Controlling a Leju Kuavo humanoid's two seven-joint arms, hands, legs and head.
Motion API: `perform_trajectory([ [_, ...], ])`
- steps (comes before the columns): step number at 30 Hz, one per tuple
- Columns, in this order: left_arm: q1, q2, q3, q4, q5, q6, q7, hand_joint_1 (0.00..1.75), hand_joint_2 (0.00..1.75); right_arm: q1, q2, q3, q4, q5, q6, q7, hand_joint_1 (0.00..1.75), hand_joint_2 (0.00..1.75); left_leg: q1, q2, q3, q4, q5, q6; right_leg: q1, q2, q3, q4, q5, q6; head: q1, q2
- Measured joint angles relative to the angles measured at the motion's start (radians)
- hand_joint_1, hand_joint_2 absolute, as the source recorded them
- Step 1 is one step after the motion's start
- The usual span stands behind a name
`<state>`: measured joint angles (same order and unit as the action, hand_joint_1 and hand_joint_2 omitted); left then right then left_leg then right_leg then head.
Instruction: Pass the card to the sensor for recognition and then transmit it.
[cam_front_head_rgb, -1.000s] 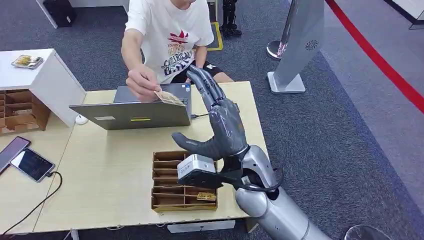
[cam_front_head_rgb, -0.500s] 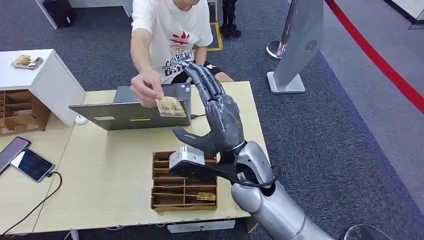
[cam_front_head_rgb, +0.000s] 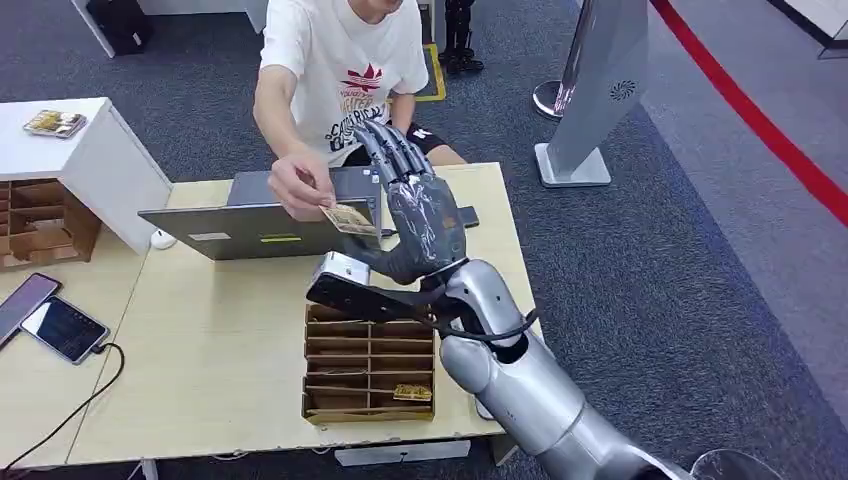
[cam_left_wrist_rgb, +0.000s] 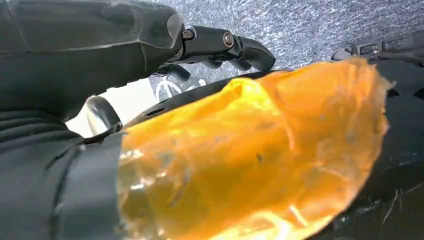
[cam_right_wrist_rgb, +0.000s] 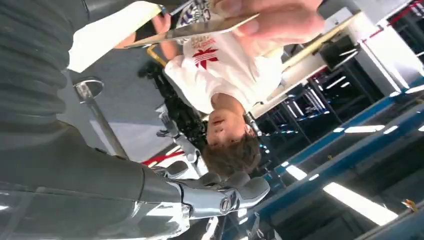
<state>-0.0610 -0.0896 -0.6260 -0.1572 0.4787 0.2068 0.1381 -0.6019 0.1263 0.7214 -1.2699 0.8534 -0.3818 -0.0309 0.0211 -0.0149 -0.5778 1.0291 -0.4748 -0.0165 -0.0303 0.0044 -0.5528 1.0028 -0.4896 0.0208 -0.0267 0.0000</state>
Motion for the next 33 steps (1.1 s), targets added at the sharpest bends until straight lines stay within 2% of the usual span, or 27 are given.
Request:
perform_trajectory([
  [1, 0.0, 0.0, -0.003, 0.0, -0.001, 0.0, 0.0, 0.0, 0.0, -0.006, 0.004, 0.0, 0.01, 0.01, 0.001, 0.003, 0.21, 1.75, 0.0, 0.0, 0.0, 0.0, 0.0, 0.0, 0.0, 0.0, 0.0, 0.0, 0.0, 0.0, 0.0, 0.0],
  [2, 0.0, 0.0, -0.003, 0.0, -0.001, -0.001, 0.001, 0.0, 0.0, -0.01, 0.008, 0.0, 0.021, 0.018, 0.003, 0.005, 1.38, 1.75, 0.0, 0.0, 0.0, 0.0, 0.0, 0.0, 0.0, 0.0, 0.0, 0.0, 0.0, 0.0, 0.0, 0.0],
  [3, -0.001, 0.0, -0.004, 0.0, -0.001, -0.001, 0.003, 0.0, 0.0, -0.014, 0.013, -0.001, 0.031, 0.024, 0.004, 0.007, 1.64, 1.75, 0.0, 0.0, 0.0, 0.0, 0.0, 0.0, 0.0, 0.0, 0.0, 0.0, 0.0, 0.0, 0.0, 0.0],
  [4, -0.001, 0.0, -0.005, 0.0, -0.002, -0.002, 0.003, 0.0, 0.0, -0.017, 0.016, -0.001, 0.038, 0.026, 0.004, 0.009, 1.71, 1.75, 0.0, 0.0, 0.0, 0.0, 0.0, 0.0, 0.0, 0.0, 0.0, 0.0, 0.0, 0.0, 0.0, 0.0],
  [33, -0.001, 0.003, -0.012, 0.0, 0.0, -0.002, 0.005, 0.0, 0.0, -0.024, 0.027, -0.029, 0.089, 0.004, 0.041, 0.013, 1.75, 1.75, 0.0, 0.0, 0.0, 0.0, 0.0, 0.0, 0.0, 0.0, 0.0, 0.0, 0.0, 0.0, 0.0, 0.0],
])
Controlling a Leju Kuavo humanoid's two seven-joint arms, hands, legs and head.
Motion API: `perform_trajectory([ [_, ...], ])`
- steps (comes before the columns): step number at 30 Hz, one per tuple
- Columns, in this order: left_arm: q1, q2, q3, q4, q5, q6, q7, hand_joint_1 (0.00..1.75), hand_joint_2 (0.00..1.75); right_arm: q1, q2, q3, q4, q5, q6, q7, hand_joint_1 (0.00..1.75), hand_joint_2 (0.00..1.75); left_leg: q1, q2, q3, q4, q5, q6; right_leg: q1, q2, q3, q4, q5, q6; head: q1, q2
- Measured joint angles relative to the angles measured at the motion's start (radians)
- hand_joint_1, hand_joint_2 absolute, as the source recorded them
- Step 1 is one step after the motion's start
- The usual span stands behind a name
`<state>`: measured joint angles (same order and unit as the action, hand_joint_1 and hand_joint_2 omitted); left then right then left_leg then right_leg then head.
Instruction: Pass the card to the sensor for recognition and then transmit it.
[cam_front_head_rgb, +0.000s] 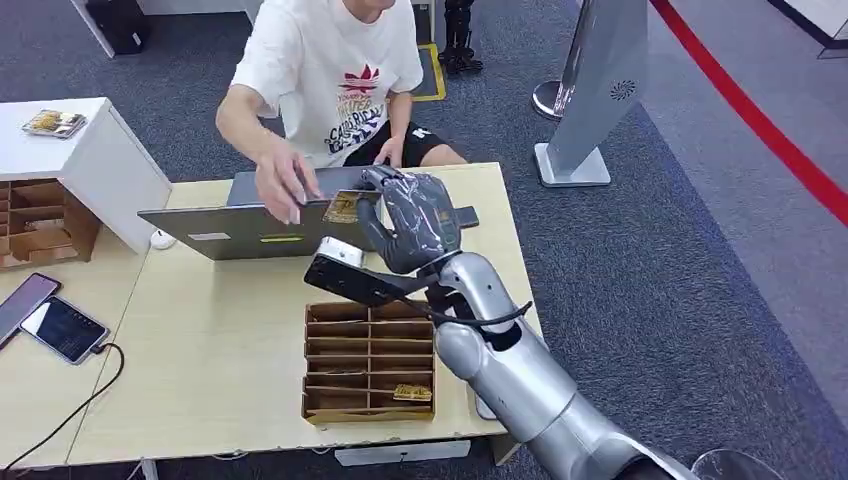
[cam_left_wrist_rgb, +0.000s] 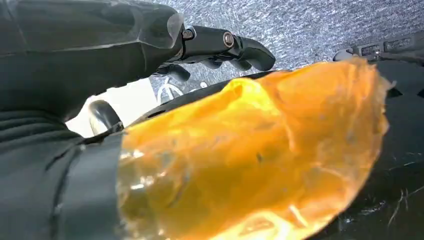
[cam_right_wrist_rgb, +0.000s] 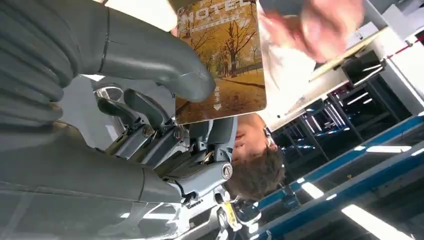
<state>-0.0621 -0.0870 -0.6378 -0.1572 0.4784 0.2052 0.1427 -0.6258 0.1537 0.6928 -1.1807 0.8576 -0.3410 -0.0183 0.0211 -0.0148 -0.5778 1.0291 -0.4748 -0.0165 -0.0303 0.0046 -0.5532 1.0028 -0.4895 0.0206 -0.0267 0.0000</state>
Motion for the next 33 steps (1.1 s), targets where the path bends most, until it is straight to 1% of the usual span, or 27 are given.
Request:
perform_trajectory([
  [9, 0.0, 0.0, 0.0, 0.0, 0.003, 0.001, 0.001, 0.0, 0.0, 0.006, 0.0, -0.005, 0.008, -0.021, 0.012, -0.008, 1.75, 1.75, 0.0, 0.0, 0.0, 0.0, 0.0, 0.0, 0.0, 0.0, 0.0, 0.0, 0.0, 0.0, 0.0, 0.0],
  [13, 0.0, 0.0, 0.0, 0.0, 0.012, 0.005, 0.001, 0.0, 0.0, 0.02, 0.0, -0.021, -0.004, -0.077, 0.009, -0.022, 1.75, 1.75, 0.0, 0.0, 0.0, 0.0, 0.0, 0.0, 0.0, 0.0, 0.0, 0.0, 0.0, 0.0, 0.0, 0.0],
  [18, 0.0, 0.0, 0.0, 0.0, 0.027, 0.011, -0.002, 0.0, 0.0, 0.051, -0.001, -0.06, -0.063, -0.165, 0.008, -0.042, 1.75, 1.75, 0.0, 0.0, 0.0, 0.0, 0.0, 0.0, 0.0, 0.0, 0.0, 0.0, 0.0, 0.0, 0.0, 0.0],
  [24, 0.002, 0.0, 0.002, 0.0, 0.048, 0.022, -0.009, 0.0, 0.0, 0.104, -0.016, -0.118, -0.169, -0.235, -0.024, -0.066, 1.75, 1.75, 0.0, 0.0, 0.0, 0.0, 0.0, 0.0, 0.0, 0.0, -0.001, 0.0, 0.0, 0.0, 0.0, 0.0],
  [28, 0.003, 0.0, 0.007, 0.0, 0.062, 0.026, -0.012, 0.0, 0.0, 0.144, -0.037, -0.153, -0.234, -0.286, -0.032, -0.082, 1.75, 1.75, 0.0, 0.0, 0.0, 0.0, 0.0, 0.0, 0.0, 0.0, -0.001, 0.0, 0.0, 0.0, 0.0, 0.0],
  [33, 0.007, 0.0, 0.019, 0.0, 0.085, 0.038, -0.02, 0.0, 0.0, 0.226, -0.083, -0.206, -0.314, -0.358, -0.037, -0.109, 1.75, 1.75, 0.0, 0.0, 0.0, 0.0, 0.0, 0.0, 0.0, 0.0, -0.001, 0.0, 0.0, 0.0, 0.0, 0.0],
])
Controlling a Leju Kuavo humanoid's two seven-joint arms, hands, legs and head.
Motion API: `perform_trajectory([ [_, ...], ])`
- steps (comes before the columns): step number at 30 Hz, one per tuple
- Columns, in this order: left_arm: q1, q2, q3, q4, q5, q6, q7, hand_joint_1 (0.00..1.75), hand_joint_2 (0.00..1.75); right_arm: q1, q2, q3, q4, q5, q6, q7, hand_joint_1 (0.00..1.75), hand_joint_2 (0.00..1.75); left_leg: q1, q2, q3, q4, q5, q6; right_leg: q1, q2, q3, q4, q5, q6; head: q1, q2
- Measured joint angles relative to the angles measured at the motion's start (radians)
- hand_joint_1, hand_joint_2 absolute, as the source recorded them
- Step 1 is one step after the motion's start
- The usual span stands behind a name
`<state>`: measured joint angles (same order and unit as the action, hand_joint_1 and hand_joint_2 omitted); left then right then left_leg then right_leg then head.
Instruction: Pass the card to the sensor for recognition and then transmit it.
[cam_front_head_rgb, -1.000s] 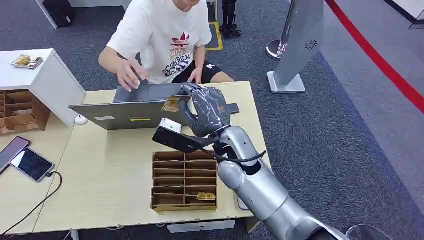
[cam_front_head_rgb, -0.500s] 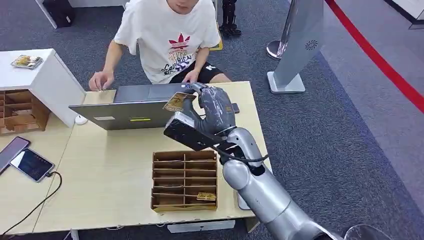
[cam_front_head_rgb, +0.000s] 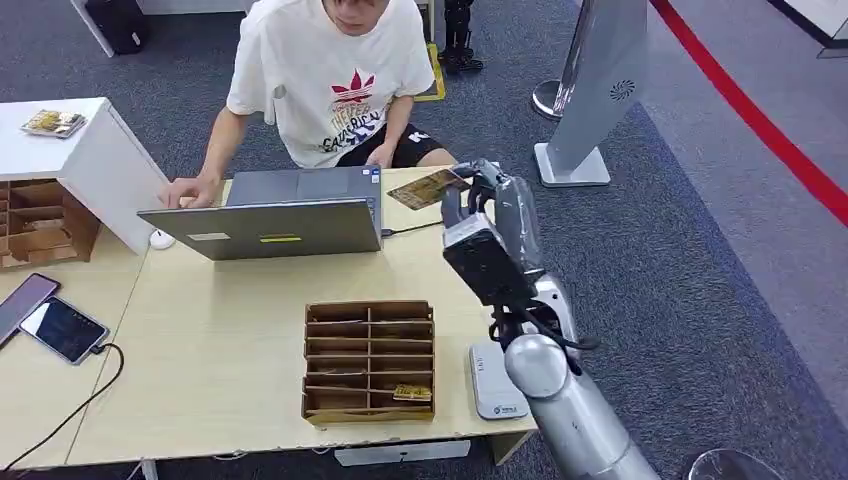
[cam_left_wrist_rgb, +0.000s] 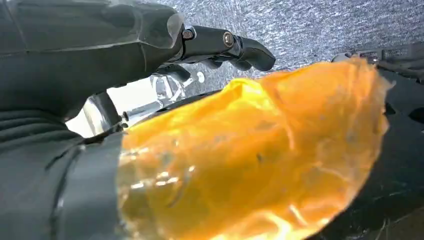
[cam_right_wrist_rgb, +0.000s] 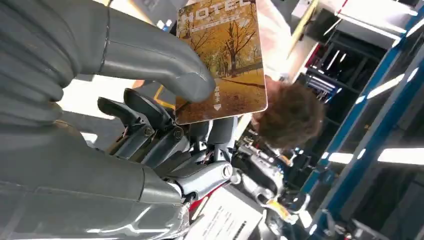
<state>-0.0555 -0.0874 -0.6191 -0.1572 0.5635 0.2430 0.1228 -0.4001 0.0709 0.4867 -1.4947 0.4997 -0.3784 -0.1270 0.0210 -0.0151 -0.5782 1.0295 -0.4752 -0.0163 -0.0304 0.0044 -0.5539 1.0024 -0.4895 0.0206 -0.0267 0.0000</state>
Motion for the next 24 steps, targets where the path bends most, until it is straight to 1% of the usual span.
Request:
perform_trajectory([
  [4, 0.002, -0.001, 0.016, 0.0, 0.019, 0.006, -0.002, 0.0, 0.0, 0.069, -0.044, -0.039, -0.042, 0.016, -0.001, -0.009, 1.75, 1.75, 0.0, 0.0, 0.0, 0.0, 0.0, 0.0, 0.0, 0.0, 0.0, 0.0, 0.0, 0.0, 0.0, 0.0],
  [11, 0.004, -0.004, 0.029, 0.0, 0.034, 0.007, -0.003, 0.0, 0.0, 0.169, -0.097, -0.089, -0.082, 0.046, -0.003, -0.005, 1.75, 1.75, 0.0, 0.0, -0.001, 0.0, 0.0, 0.0, 0.0, 0.0, 0.0, 0.0, 0.0, 0.0, 0.0, 0.0],
  [16, 0.005, -0.004, 0.04, 0.0, 0.035, 0.007, -0.003, 0.0, 0.0, 0.193, -0.112, -0.102, -0.092, 0.05, -0.002, -0.003, 1.75, 1.75, 0.0, 0.0, 0.0, 0.0, 0.0, 0.0, 0.0, 0.0, 0.0, 0.0, 0.0, 0.0, 0.0, 0.0],
  [24, 0.005, -0.004, 0.042, 0.0, 0.036, 0.007, -0.003, 0.0, 0.0, 0.2, -0.122, -0.107, -0.096, 0.055, -0.001, 0.001, 1.75, 1.75, 0.0, 0.0, 0.0, 0.0, 0.0, 0.0, 0.0, 0.0, 0.0, 0.0, 0.0, 0.0, 0.0, 0.0],
])
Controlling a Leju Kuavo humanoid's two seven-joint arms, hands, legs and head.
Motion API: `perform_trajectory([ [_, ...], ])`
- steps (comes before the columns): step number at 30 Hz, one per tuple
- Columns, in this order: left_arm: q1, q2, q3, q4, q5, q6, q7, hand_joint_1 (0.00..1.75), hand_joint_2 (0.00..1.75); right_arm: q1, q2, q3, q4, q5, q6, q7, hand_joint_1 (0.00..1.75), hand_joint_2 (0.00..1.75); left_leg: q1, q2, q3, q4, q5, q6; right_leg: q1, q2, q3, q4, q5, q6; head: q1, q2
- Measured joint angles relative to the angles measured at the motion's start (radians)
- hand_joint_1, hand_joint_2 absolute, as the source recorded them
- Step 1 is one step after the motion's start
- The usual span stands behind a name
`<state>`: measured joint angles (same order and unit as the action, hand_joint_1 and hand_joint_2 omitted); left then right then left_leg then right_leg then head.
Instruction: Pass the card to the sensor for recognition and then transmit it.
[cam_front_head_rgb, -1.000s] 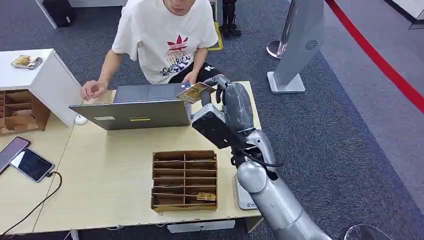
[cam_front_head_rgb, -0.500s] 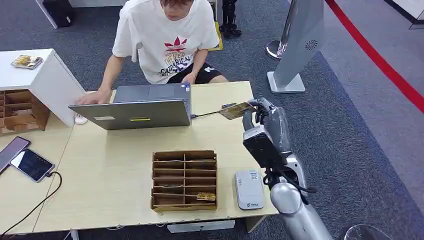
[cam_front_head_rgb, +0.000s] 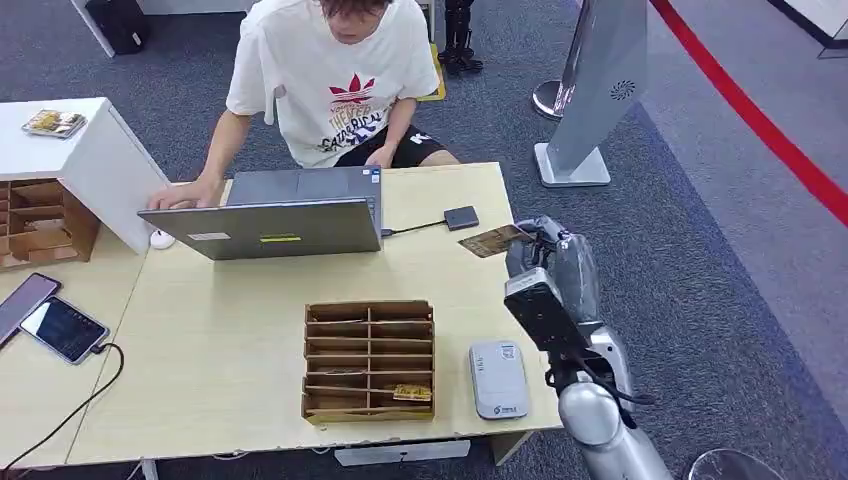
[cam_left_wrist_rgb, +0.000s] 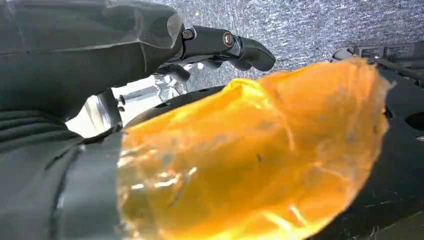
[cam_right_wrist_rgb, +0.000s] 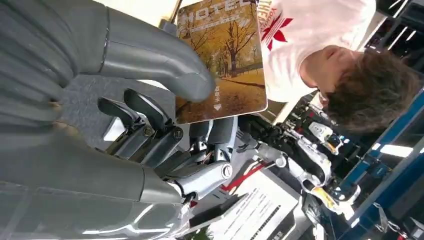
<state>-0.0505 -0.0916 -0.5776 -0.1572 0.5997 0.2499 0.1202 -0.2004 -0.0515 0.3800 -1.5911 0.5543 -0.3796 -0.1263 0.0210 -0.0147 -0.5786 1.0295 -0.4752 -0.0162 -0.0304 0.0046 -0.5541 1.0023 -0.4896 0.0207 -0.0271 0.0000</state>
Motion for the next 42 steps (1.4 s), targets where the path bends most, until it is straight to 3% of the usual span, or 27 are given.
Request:
perform_trajectory([
  [8, 0.003, 0.0, 0.01, 0.0, 0.026, 0.002, 0.0, 0.0, 0.0, 0.105, -0.042, -0.041, -0.014, 0.059, 0.024, 0.03, 1.75, 1.75, 0.0, -0.001, -0.001, 0.0, -0.001, 0.0, 0.0, 0.0, 0.0, 0.0, 0.0, 0.0, 0.0, 0.0],
  [14, 0.004, 0.0, 0.023, 0.0, 0.032, 0.002, 0.0, 0.0, 0.0, 0.136, -0.098, -0.052, -0.006, 0.011, 0.192, 0.048, 1.75, 1.75, 0.0, 0.0, -0.001, 0.0, -0.001, 0.0, 0.0, 0.0, 0.0, 0.0, 0.0, 0.0, 0.0, 0.0],
  [17, 0.004, 0.001, 0.025, 0.0, 0.035, 0.002, -0.003, 0.0, 0.0, 0.121, -0.137, -0.05, 0.011, -0.039, 0.267, 0.034, 1.75, 1.75, 0.0, 0.0, -0.001, 0.0, 0.0, 0.001, 0.0, 0.0, 0.0, 0.0, 0.0, 0.001, 0.0, 0.0],
  [25, 0.007, 0.003, 0.025, 0.0, 0.041, -0.002, -0.006, 0.0, 0.0, 0.073, -0.258, -0.048, 0.037, -0.09, 0.381, 0.017, 1.75, 1.75, 0.0, -0.001, -0.001, 0.001, 0.0, 0.001, 0.0, 0.0, 0.0, 0.0, 0.0, 0.001, 0.0, 0.0],
  [31, 0.008, 0.006, 0.026, 0.0, 0.042, -0.005, -0.006, 0.0, 0.0, 0.052, -0.306, -0.045, 0.045, -0.107, 0.403, 0.009, 1.75, 1.75, 0.0, -0.001, -0.001, 0.001, 0.0, 0.001, 0.0, 0.0, 0.0, 0.0, 0.0, 0.001, 0.0, 0.0],
  [42, 0.008, 0.01, 0.026, 0.0, 0.043, -0.016, -0.006, 0.0, 0.0, -0.083, -0.432, 0.002, 0.092, -0.159, 0.541, 0.008, 1.75, 1.75, 0.0, -0.001, -0.001, 0.002, 0.0, 0.001, -0.001, 0.0, 0.0, 0.0, 0.001, 0.002, 0.0, 0.0],
])
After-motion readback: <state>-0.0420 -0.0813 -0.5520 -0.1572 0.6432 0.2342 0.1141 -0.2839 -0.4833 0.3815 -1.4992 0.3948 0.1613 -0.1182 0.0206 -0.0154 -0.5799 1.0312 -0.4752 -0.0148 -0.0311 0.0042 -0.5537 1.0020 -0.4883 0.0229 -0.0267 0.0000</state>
